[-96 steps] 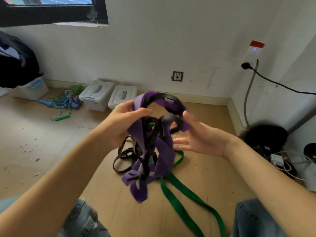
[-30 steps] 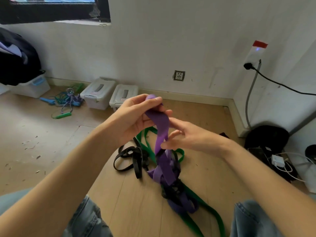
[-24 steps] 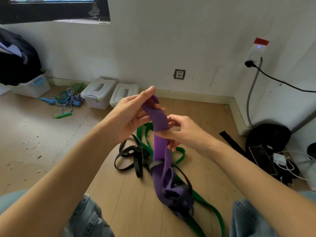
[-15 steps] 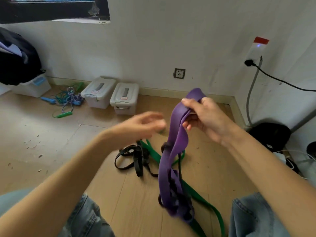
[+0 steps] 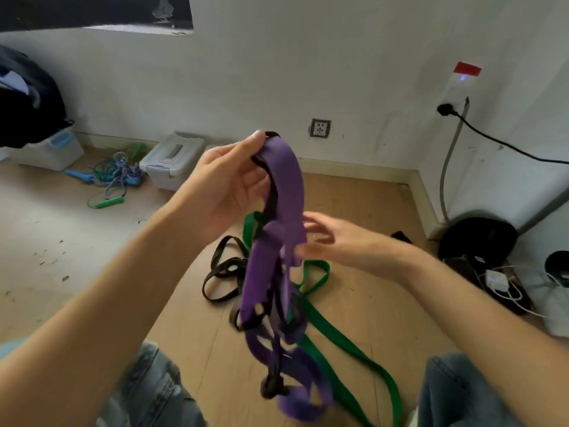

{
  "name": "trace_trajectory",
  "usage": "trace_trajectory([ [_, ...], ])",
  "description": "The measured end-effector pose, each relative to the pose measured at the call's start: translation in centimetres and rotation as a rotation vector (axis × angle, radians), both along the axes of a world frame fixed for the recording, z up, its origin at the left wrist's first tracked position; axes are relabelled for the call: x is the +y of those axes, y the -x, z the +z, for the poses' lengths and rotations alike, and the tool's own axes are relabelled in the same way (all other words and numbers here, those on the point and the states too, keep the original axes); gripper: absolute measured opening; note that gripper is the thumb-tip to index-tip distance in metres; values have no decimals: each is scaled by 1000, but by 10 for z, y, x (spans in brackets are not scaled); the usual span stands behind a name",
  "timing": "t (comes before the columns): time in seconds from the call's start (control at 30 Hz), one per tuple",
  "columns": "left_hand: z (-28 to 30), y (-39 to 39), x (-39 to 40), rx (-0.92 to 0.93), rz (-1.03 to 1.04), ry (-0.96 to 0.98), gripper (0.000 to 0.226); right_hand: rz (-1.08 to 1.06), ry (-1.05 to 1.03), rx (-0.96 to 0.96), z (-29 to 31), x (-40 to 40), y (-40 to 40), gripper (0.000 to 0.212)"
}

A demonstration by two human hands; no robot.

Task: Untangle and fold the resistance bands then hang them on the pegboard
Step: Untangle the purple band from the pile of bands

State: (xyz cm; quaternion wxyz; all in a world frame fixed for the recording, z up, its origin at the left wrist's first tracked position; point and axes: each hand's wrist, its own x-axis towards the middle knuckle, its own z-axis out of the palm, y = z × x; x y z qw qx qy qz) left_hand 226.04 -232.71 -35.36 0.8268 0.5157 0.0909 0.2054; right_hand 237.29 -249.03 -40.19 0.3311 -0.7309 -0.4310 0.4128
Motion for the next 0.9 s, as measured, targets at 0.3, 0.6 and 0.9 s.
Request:
trace_trajectory([
  [0.3,-8,-1,5,89,106,95,23,-198,-266,272,-5,24,36,34],
  [0.6,-120,2,-25,698,-596,-1110,54,-612,-476,660,31,10,-3,22],
  [0.9,-108,-11,-15,551,-286,-1100,77,-604,-462,639,32,-3,0,12],
])
